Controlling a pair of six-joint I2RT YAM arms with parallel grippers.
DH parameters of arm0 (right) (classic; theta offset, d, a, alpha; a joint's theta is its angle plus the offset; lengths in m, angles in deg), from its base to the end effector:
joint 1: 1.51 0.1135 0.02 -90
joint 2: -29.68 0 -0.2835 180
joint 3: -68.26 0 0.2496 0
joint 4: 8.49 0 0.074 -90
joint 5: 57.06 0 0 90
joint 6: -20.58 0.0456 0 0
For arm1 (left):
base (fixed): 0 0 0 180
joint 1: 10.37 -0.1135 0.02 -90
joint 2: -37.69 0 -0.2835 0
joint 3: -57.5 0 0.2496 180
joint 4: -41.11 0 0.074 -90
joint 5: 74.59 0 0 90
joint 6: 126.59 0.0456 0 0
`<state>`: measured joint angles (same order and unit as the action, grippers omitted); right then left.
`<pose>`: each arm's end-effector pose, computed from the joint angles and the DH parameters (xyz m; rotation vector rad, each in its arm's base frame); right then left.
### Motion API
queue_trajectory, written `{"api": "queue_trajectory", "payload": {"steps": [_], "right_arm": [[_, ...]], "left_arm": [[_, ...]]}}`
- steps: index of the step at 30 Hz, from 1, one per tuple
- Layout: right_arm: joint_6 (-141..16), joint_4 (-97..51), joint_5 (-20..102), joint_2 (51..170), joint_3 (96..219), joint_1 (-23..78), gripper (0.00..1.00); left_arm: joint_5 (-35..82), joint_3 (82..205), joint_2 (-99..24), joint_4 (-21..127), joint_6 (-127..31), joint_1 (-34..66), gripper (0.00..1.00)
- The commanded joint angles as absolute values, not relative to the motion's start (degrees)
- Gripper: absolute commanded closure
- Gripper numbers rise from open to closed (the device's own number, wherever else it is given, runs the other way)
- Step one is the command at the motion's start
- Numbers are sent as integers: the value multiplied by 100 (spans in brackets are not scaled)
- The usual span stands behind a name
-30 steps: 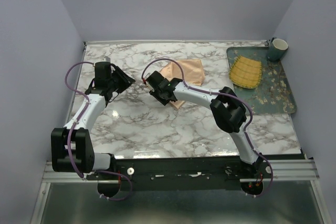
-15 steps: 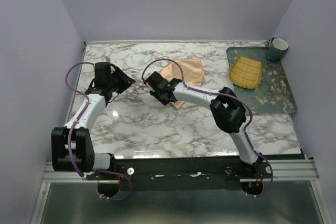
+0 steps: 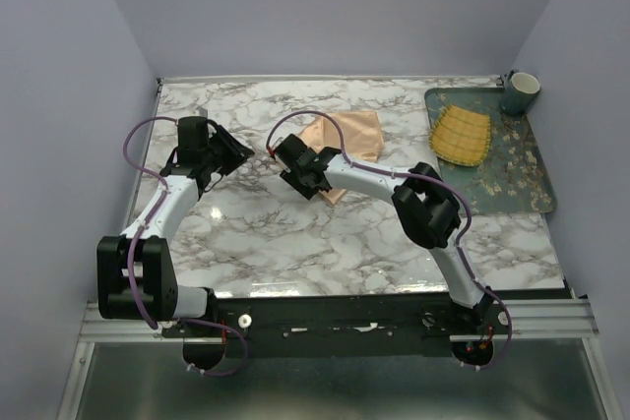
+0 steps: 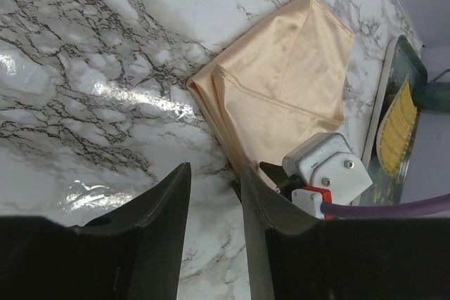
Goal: Fold the napkin, place the utensils inside, and roll it up
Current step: Roll the napkin with the utensil
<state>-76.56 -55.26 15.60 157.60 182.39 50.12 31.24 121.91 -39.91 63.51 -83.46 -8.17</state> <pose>0.3175 0.3792 0.1753 -1.1639 2.2753 -0.1064 0.2973 -0.0239 0.2648 -0.7125 2.1611 -0.7715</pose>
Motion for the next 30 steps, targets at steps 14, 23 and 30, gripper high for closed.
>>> {"api": "queue_trajectory", "payload": {"steps": [14, 23, 30], "right_arm": [[-7593, -5466, 2740, 16029, 18061, 4718, 46], [-7725, -5606, 1819, 16020, 18166, 4718, 48], [-7760, -5905, 1729, 15827, 18395, 4823, 49]], "left_arm": [[3351, 12133, -4141, 6169, -8423, -914, 57], [3386, 12098, -4158, 6108, -8466, -922, 58], [3422, 12063, -4132, 6073, -8484, -922, 58]]}}
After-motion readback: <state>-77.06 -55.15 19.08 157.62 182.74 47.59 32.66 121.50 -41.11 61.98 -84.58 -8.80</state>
